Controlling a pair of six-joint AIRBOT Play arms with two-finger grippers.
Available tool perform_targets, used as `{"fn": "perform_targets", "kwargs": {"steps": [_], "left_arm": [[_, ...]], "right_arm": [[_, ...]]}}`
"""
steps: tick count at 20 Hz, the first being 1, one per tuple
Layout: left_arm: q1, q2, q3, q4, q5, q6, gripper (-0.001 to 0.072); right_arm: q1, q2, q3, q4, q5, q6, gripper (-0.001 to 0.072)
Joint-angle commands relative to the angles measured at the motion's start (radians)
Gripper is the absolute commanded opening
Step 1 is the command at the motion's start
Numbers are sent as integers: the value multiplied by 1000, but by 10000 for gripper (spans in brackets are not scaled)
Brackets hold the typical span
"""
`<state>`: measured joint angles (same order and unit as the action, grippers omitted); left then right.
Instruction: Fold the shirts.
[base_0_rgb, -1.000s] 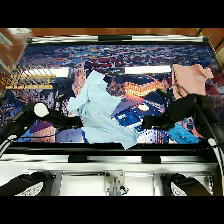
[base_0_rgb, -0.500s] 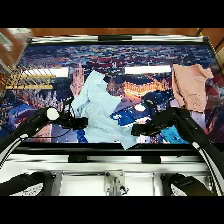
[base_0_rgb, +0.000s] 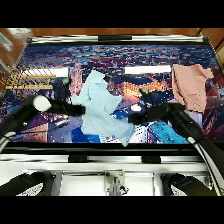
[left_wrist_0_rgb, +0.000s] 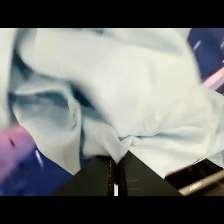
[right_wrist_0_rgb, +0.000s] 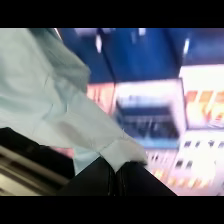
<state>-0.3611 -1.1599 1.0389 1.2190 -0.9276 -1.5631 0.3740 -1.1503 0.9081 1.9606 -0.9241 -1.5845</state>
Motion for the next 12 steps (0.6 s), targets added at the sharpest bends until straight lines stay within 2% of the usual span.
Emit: {"fn": "perform_targets", "kwargs": {"steps": [1, 4, 6, 8, 9, 12], "left_arm": [[0, 71, 305, 159, -75, 65, 31], [-8, 98, 678, 122, -76, 138, 31], [-16, 99, 905, 42, -77, 139, 31], [-35, 106, 1060, -75, -79, 206, 31], [-51, 120, 1086, -103, -78, 252, 31], [-69, 173, 1023, -88, -107, 260, 31]], "right_arm": [[3, 114, 219, -133, 35, -45, 50], [3, 225, 488, -212, 150, -50, 50], [3, 276, 648, -185, 262, -50, 50], [3, 305, 756, -113, 308, -50, 50], [3, 313, 789, -86, 304, -50, 49], [3, 326, 825, -77, 173, -50, 50]]}}
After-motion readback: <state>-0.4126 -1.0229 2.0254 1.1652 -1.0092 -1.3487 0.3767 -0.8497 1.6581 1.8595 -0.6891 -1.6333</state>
